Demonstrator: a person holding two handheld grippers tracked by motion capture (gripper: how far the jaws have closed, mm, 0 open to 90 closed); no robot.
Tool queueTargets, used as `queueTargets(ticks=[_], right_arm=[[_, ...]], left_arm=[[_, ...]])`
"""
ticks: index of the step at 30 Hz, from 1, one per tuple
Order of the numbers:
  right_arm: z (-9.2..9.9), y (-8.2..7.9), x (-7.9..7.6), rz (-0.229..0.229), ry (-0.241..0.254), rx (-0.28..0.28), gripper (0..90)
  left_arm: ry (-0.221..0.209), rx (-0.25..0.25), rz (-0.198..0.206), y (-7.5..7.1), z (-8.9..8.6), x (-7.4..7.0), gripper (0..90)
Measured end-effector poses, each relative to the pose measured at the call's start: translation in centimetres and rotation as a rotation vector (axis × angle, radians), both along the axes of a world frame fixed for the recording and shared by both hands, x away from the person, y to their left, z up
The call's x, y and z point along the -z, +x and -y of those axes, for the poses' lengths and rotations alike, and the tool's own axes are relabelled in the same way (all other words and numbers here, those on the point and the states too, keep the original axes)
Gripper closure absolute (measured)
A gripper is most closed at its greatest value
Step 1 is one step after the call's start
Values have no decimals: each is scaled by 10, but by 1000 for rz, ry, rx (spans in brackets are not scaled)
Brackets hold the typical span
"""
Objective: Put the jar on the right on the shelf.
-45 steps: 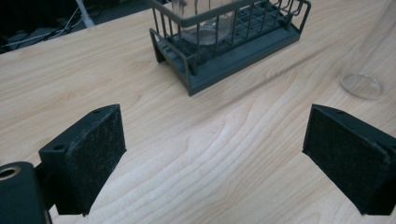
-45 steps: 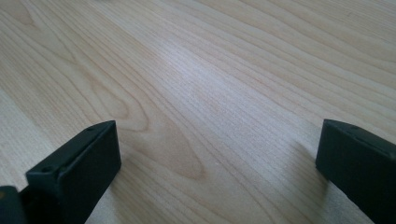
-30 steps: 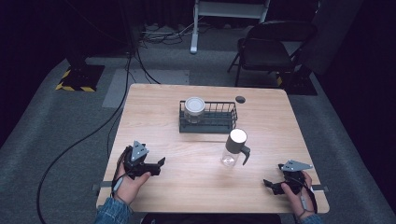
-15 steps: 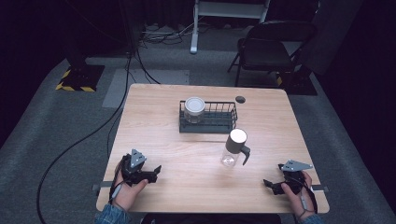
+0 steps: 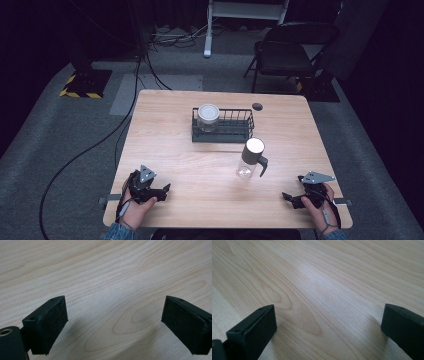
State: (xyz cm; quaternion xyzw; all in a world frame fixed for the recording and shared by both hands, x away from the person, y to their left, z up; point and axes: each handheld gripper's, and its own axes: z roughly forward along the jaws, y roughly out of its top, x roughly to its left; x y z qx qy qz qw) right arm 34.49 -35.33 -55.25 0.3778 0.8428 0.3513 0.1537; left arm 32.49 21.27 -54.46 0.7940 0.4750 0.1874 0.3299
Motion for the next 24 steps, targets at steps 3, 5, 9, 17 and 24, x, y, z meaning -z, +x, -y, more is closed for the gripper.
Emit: queueTargets(ticks=[3,5,9,17,24], right_arm=[[0,0,0,0,0,0,0],[0,0,0,0,-2,0,0],[0,0,0,-1,-2,0,0],[0,0,0,-1,-2,0,0],[0,0,0,-2,-2,1,0]], left_arm=[[3,-5,-19,0,-1,3,62],[7,-7,-18,0,-1,4,56],[16,-4,-18,0,-1,5,41],[21,-11,-26,0,1,5,2],[20,-12,-26,0,1,6,2]])
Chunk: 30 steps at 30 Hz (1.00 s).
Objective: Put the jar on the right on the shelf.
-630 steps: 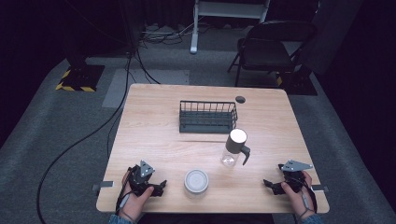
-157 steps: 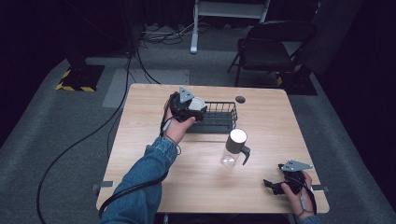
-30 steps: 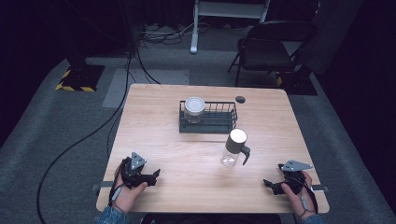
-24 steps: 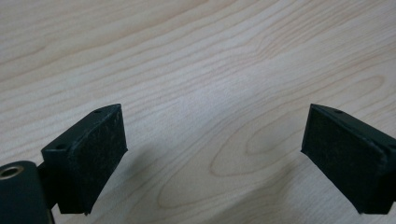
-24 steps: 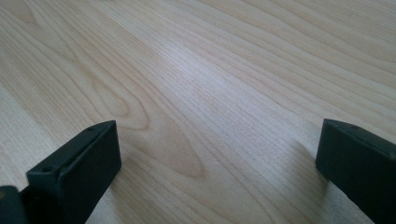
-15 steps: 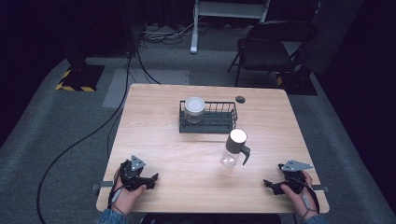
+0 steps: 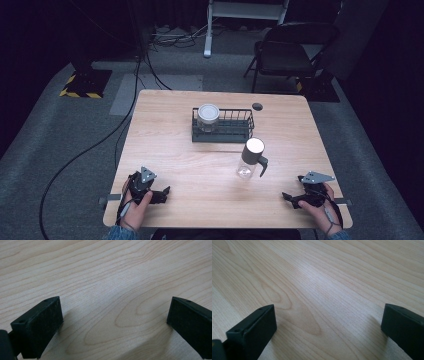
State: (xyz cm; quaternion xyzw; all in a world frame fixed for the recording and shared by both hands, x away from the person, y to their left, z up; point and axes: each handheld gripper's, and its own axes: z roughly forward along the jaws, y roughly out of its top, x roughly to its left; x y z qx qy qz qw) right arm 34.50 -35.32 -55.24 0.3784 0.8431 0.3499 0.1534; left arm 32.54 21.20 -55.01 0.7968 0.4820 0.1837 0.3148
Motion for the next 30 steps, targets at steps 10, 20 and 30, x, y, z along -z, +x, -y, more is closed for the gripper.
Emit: queueTargets(ticks=[10,20,30], right_arm=[[0,0,-2,4,12,10,30],[-1,-3,-21,53,52,8,37],[-7,-7,-39,97,103,-7,44]], left_arm=[[1,0,0,0,0,0,1],[0,0,0,0,0,0,1],[1,0,0,0,0,0,1]])
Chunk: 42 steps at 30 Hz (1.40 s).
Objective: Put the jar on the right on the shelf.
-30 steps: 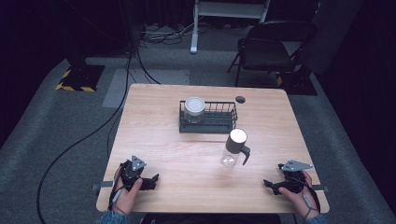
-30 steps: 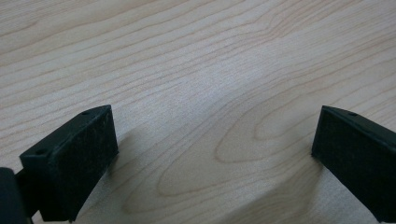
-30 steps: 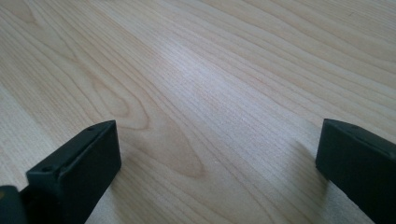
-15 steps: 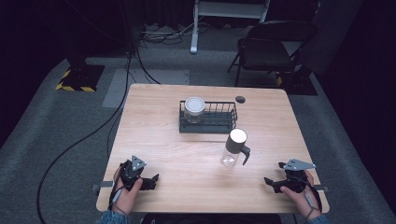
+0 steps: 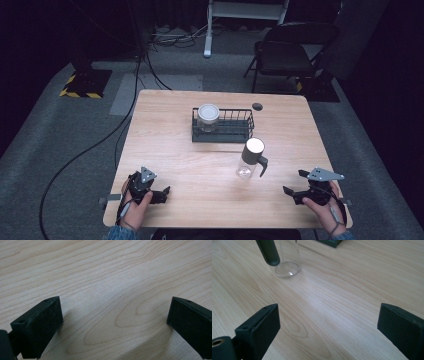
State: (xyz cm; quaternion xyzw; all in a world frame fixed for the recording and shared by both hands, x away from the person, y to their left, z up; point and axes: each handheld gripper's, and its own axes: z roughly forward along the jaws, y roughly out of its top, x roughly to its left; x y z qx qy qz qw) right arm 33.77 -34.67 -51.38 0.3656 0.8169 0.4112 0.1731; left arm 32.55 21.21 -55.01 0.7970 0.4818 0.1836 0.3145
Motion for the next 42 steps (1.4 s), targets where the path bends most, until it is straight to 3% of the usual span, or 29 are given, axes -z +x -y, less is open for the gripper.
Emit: queueTargets(ticks=[13,28,42], right_arm=[[-8,-5,-21,47,35,-5,54],[-24,-4,-48,93,71,-57,60],[-37,2,-61,128,94,-91,63]], left_arm=[[-2,-2,3,1,0,0,1],[-2,-3,3,1,0,0,1],[-2,-3,3,1,0,0,1]])
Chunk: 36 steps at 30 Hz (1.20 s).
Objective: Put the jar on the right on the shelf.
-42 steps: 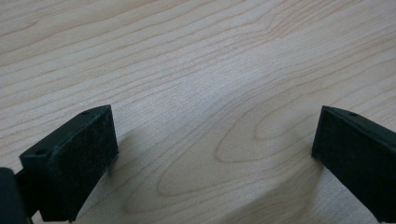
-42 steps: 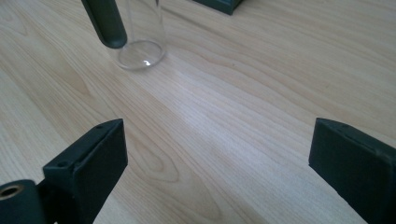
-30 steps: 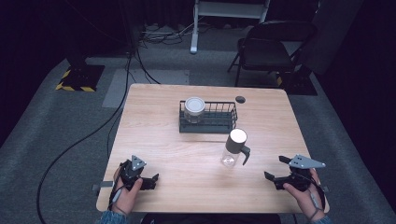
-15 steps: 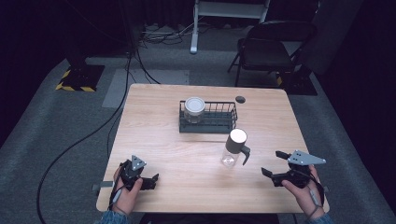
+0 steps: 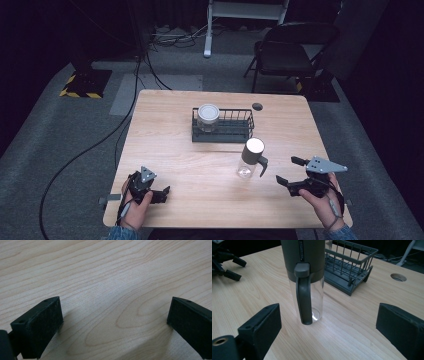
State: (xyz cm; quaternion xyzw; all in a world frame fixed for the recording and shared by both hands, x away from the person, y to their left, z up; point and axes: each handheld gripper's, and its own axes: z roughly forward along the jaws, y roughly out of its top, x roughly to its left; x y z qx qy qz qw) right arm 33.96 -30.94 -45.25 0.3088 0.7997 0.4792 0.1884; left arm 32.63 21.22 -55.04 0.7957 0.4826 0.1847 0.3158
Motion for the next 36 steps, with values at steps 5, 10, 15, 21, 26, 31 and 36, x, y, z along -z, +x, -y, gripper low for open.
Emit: queueTargets(ticks=[5,10,15,21,26,31,36], right_arm=[[-6,2,-3,2,7,-13,65],[-11,4,-4,5,7,-23,65],[-15,8,-6,12,20,-33,65],[-23,13,-6,19,30,-61,65],[-31,19,-5,20,35,-81,64],[-40,23,-5,36,39,-93,63],[-48,28,-3,34,37,-104,63]], left_arm=[[0,0,0,0,0,0,1],[0,0,1,0,0,0,1],[0,0,1,0,0,0,1],[0,1,1,0,0,0,1],[0,1,2,0,0,0,1],[0,1,2,0,0,0,1],[0,1,2,0,0,0,1]])
